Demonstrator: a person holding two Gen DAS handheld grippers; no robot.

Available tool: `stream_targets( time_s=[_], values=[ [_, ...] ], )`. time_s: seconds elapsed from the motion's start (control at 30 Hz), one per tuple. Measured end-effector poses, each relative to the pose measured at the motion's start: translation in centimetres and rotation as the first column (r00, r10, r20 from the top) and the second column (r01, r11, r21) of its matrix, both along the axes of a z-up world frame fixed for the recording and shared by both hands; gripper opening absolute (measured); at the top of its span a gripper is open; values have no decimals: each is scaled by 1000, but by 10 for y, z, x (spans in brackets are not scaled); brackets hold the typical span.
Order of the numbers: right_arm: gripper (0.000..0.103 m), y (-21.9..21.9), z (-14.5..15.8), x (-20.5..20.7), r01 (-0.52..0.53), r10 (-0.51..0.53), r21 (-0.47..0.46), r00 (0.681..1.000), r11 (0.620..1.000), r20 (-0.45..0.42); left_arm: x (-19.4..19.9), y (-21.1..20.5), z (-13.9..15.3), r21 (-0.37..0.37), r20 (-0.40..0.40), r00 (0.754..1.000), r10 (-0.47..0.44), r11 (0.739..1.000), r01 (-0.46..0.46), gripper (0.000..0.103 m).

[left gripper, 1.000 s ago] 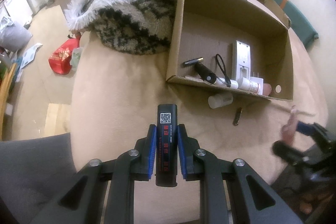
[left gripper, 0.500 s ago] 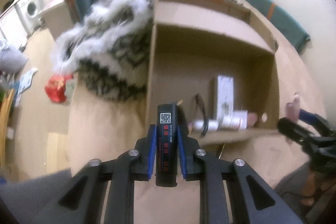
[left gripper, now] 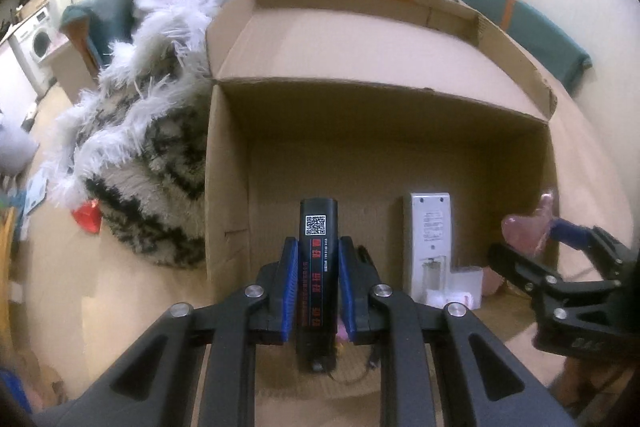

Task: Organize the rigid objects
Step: 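Carry the lighter and pink comb over the box and lower them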

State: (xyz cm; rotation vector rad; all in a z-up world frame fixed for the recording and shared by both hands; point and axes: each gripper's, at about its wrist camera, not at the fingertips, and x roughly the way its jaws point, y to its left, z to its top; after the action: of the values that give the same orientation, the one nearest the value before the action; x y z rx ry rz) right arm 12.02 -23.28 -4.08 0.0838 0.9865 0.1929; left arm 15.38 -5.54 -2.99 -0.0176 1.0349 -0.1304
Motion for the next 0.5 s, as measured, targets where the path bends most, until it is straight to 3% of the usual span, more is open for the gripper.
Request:
stream_targets(
  time_s=[0.2, 0.4, 0.5],
  values=[
    [103, 9, -3, 1, -39, 39, -52, 999, 998, 6, 8, 1, -23, 12, -26, 999, 19, 1000, -18, 18],
    [103, 16, -7, 5, -30, 31, -98, 999, 995, 8, 13, 4, -26, 34, -13, 1000, 26, 999, -26, 18],
    [103, 14, -8, 7, -21, 21, -76, 1000, 997, -4, 16, 9, -22, 25, 8, 999, 37, 999, -37, 18]
  ],
)
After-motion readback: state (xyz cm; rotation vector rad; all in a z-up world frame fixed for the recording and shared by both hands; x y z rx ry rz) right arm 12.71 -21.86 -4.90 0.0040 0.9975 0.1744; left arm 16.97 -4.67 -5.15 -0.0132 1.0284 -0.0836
